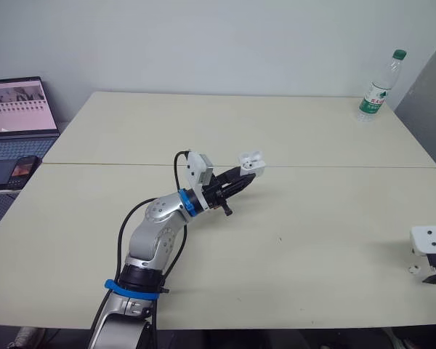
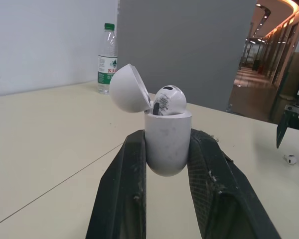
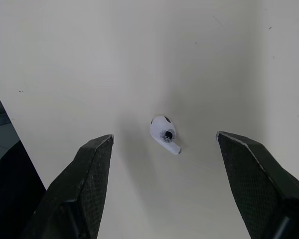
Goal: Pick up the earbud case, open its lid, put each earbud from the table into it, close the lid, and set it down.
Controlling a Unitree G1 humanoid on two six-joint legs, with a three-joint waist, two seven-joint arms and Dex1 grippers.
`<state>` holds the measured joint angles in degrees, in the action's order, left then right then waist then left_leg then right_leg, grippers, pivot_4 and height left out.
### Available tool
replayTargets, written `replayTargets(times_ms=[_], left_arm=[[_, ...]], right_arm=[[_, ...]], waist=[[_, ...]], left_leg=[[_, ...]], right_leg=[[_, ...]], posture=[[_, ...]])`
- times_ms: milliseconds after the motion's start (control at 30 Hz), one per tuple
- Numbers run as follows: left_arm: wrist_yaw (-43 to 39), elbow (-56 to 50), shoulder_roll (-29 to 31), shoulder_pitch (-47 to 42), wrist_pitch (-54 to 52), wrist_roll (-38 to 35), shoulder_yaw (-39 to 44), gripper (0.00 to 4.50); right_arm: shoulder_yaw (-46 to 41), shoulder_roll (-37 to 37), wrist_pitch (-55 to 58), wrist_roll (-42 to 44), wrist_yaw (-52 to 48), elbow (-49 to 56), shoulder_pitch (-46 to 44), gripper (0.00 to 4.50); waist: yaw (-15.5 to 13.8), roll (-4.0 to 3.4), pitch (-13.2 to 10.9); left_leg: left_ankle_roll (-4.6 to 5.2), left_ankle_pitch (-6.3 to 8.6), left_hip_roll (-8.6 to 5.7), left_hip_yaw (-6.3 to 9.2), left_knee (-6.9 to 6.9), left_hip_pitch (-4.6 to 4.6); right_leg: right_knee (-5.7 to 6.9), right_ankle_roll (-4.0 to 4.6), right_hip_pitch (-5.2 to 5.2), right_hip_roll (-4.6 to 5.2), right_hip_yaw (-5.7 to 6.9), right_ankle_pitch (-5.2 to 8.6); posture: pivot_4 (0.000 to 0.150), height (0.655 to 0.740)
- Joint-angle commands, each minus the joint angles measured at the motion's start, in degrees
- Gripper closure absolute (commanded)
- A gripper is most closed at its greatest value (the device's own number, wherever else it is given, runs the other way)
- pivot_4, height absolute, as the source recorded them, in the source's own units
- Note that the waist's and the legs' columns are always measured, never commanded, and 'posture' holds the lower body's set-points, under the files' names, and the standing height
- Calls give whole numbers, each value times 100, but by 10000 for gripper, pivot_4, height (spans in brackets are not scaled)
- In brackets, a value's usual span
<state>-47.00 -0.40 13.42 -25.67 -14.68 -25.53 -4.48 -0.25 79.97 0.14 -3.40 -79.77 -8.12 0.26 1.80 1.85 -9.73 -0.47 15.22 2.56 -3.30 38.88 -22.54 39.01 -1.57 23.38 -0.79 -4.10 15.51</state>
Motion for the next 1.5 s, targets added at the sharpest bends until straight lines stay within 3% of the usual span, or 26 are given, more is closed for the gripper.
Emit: replayTargets(times_ms=[33, 300, 333, 400, 633, 1000, 1133, 1300, 1500], left_arm=[[-56, -130, 16, -141, 84, -3, 17, 37186], [-60, -141, 38, -149, 73, -8, 21, 37186], [-58, -147, 41, -147, 71, -8, 22, 37186], [-53, -158, 46, -143, 67, -11, 25, 37186], [-37, -200, 61, -122, 46, -20, 29, 37186], [-57, -183, 77, -139, 45, -23, 30, 37186], [-63, -149, 72, -160, 53, -21, 25, 37186], [-46, -142, 31, -155, 74, -9, -5, 37186], [-9, -184, 38, -110, 76, -7, 15, 37186]], right_arm=[[16, -33, -61, -39, 53, -5, -120, 10508], [158, -124, -104, -96, 121, -64, -158, 10508], [170, -121, -134, -128, 135, -81, -149, 12139], [192, -116, -199, -188, 158, -127, -141, 16952], [235, -105, -366, -274, 183, -254, -120, 41690], [125, -147, -232, -118, 220, -141, -119, 41655], [-106, -389, 928, 477, 177, 637, -360, 41655], [-140, -1356, 2733, 896, 1075, 1640, -978, 41655], [-210, -2598, 3671, 913, 2462, 2437, -1060, 41655]], waist=[[0, 0, 0], [-1, 0, 0], [-1, 0, 0], [-1, 0, 0], [-1, -1, 0], [-1, 0, 0], [9, -1, 1], [-4, 0, 0], [-26, 0, 1]], left_leg=[[0, 0, 0, -1, 0, 0], [0, 0, 0, 0, 0, 0], [0, 0, 0, 0, 0, 0], [0, 0, 0, 1, 0, 1], [0, 0, 0, 0, 0, 1], [0, 0, 0, 0, 1, 4], [0, 0, 3, 0, 0, 6], [-1, 0, 5, 9, 0, 4], [-1, 0, -2, 25, 0, -12]], right_leg=[[0, 0, 0, 0, 0, 0], [0, 0, 0, 0, 0, 0], [0, 1, 0, 0, 0, 0], [0, 0, -1, 0, 1, 0], [0, 1, -1, 0, 0, 0], [0, 1, -5, 0, 0, 0], [0, 1, -5, -1, 0, 0], [1, 1, -7, -2, 0, -1], [-5, 1, -4, 2, 1, 0]], posture=[[1500, 7362], [1500, 7362], [1500, 7362], [1500, 7362], [1500, 7362], [1500, 7362], [1500, 7362], [1500, 7362], [1500, 7362]])
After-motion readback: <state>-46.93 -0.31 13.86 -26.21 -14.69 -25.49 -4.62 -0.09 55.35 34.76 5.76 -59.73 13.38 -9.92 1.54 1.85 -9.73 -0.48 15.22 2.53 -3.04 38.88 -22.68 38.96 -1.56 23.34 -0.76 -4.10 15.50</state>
